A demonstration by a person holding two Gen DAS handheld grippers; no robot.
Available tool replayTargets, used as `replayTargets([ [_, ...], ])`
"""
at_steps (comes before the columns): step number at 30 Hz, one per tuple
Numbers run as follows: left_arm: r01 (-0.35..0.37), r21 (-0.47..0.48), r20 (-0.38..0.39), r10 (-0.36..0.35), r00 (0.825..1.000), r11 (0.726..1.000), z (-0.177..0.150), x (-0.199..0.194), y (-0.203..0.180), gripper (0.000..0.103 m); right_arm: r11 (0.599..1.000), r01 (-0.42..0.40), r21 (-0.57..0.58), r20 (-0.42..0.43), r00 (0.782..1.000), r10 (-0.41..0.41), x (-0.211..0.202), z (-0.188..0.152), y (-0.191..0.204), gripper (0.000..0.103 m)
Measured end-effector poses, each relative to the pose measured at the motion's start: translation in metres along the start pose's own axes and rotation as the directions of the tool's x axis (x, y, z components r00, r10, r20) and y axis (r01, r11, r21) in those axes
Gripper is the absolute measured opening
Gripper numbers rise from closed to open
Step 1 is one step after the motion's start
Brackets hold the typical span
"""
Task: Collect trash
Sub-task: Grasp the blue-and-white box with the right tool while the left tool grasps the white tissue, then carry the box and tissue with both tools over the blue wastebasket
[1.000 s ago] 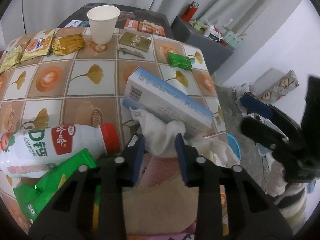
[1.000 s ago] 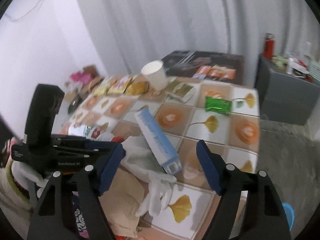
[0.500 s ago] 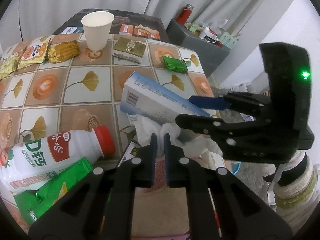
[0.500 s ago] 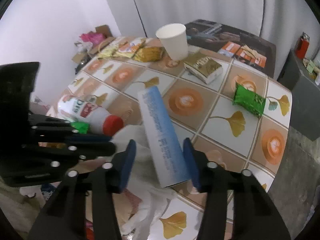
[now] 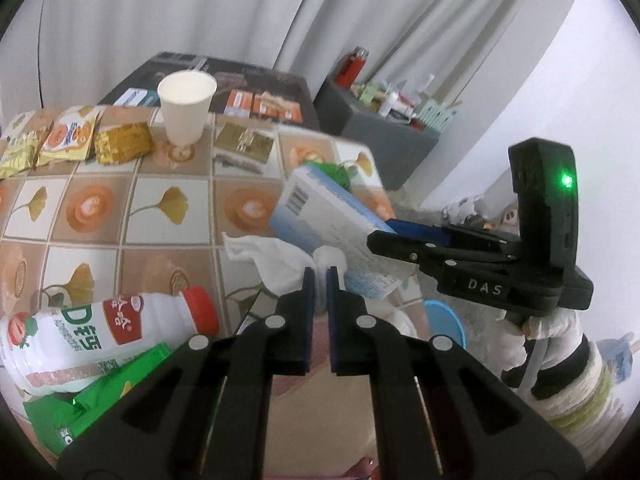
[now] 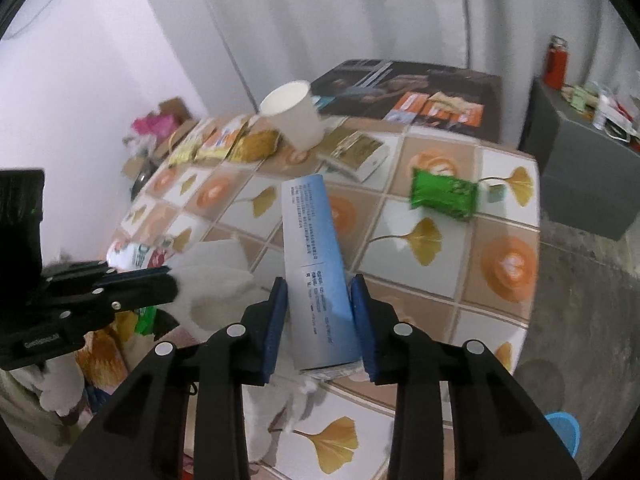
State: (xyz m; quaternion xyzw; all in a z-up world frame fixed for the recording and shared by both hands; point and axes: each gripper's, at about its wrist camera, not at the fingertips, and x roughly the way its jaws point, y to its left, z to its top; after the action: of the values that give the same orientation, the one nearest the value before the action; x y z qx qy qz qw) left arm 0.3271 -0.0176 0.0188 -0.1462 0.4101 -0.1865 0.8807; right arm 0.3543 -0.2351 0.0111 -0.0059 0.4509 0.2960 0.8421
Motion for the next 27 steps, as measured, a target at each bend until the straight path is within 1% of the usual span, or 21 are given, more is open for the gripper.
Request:
replayTargets([
  [4, 0.025, 0.002, 0.042, -0.025, 0.999, 1.0, 0.005, -0.009, -0.007, 0.004, 0.999, 0.025, 0.047, 0.058, 0.998, -0.028, -0.022, 0.001, -0.009, 0.032],
  [7, 0.041, 0.002, 0.06, -0.041, 0.997, 0.999, 0.01, -0.015, -0.011, 0.004, 0.996, 0.053, 0.078, 0.112, 0.992, -0.061, -0.045, 0.0, -0.014, 0.032],
  [13, 0.081, 0.0, 0.098, -0.08, 0.992, 0.997, 0.025, -0.028, -0.022, 0.004, 0.989, 0.08, 0.128, 0.212, 0.972, -0.105, -0.092, -0.007, -0.021, 0.032],
  [17, 0.104, 0.012, 0.123, -0.105, 0.987, 0.995, 0.033, -0.038, -0.032, 0.004, 0.982, 0.091, 0.164, 0.269, 0.954, -0.134, -0.123, -0.018, -0.025, 0.032],
  [22, 0.148, 0.036, 0.129, -0.151, 0.98, 0.988, 0.038, -0.048, -0.051, 0.004, 0.968, 0.114, 0.222, 0.327, 0.927, -0.184, -0.164, -0.045, -0.032, 0.032],
  [27, 0.2, 0.09, 0.108, -0.209, 0.972, 0.976, 0.039, -0.051, -0.084, 0.004, 0.934, 0.145, 0.326, 0.351, 0.899, -0.262, -0.206, -0.09, -0.051, 0.032],
])
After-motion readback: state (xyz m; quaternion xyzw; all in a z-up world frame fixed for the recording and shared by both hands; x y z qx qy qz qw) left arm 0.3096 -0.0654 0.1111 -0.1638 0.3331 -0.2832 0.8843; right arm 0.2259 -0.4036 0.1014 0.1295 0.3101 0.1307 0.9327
